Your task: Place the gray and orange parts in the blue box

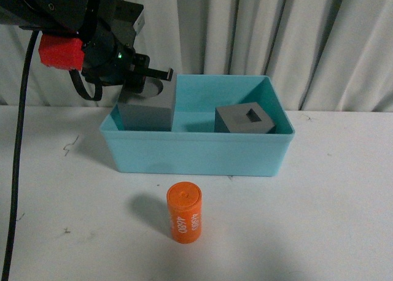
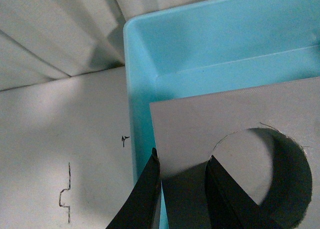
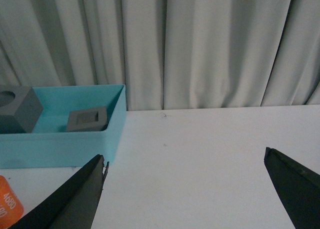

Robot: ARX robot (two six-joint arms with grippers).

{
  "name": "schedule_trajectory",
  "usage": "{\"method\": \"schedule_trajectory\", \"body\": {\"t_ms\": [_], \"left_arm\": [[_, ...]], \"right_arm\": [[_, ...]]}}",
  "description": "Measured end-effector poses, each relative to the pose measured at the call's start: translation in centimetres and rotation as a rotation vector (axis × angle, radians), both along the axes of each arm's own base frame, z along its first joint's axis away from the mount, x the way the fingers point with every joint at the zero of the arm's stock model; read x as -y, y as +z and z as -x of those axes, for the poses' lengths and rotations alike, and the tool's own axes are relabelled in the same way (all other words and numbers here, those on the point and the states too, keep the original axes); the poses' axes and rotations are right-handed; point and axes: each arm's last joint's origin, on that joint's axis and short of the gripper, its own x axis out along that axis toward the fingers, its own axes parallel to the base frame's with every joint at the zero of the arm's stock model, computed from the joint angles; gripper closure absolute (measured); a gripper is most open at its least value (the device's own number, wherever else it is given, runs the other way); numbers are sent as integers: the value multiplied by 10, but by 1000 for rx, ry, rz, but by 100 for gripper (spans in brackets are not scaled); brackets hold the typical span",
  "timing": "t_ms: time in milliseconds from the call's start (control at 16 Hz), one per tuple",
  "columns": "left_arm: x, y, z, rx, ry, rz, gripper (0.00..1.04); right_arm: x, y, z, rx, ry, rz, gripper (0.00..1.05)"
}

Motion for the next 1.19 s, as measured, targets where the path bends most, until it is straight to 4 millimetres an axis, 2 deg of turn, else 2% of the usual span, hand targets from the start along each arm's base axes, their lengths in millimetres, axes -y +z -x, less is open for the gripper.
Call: {"method": "schedule_trajectory", "body": {"t_ms": [125,312,375,438,562,688,750,812,875,938,1062,1125,1188], "left_arm": [[-3,-5,-2,-15,9,-5,84],[-8,-4,-5,6,24,-3,53],[-8,-4,-4,2,25,-3,38],[-12,-3,5,-19,29,12,22],[-14,15,24,-17,21,98,5],[-19,71,78,36,-20,326,7],[-24,92,115,47,-44,439,7],[-30,100,157,15,-57,527,7],[-35,89,206,-49,-51,571,7],[-48,64,258,-150,14,612,7],[-62,36,312,-218,141,615,7],[-66,26,331,-242,173,653,7],[-67,29,336,-216,174,683,7]], "right_arm": [[0,0,0,0,0,0,6],[0,0,0,0,0,0,6],[0,0,0,0,0,0,6],[0,0,0,0,0,0,6],[0,0,0,0,0,0,6],[0,0,0,0,0,0,6],[0,0,0,0,0,0,6],[0,0,0,0,0,0,6],[0,0,0,0,0,0,6],[0,0,0,0,0,0,6],[0,0,0,0,0,0,6],[0,0,0,0,0,0,6],[0,0,0,0,0,0,6]]}}
